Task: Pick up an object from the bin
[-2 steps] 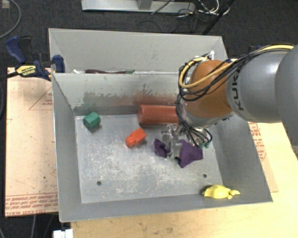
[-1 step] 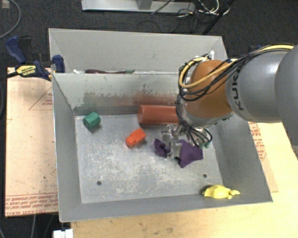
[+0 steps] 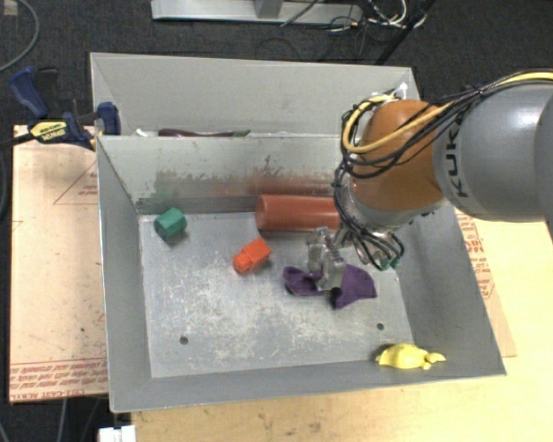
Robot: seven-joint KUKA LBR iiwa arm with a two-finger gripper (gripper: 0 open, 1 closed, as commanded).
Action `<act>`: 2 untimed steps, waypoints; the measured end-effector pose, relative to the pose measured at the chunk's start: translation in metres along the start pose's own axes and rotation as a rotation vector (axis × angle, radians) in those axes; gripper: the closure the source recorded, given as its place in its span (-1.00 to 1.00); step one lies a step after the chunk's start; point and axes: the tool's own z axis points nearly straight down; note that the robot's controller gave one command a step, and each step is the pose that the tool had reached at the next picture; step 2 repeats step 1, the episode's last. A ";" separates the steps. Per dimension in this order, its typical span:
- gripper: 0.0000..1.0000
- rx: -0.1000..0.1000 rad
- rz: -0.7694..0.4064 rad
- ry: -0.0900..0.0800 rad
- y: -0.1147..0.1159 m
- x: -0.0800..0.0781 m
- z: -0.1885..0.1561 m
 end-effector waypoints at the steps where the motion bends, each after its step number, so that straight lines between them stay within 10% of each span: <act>1: 1.00 0.001 0.146 -0.015 -0.001 0.001 -0.125; 2: 1.00 0.001 0.146 -0.015 -0.001 0.001 -0.125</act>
Offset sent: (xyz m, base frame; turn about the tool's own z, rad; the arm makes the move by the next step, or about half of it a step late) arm 0.0000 0.0000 0.0000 0.0000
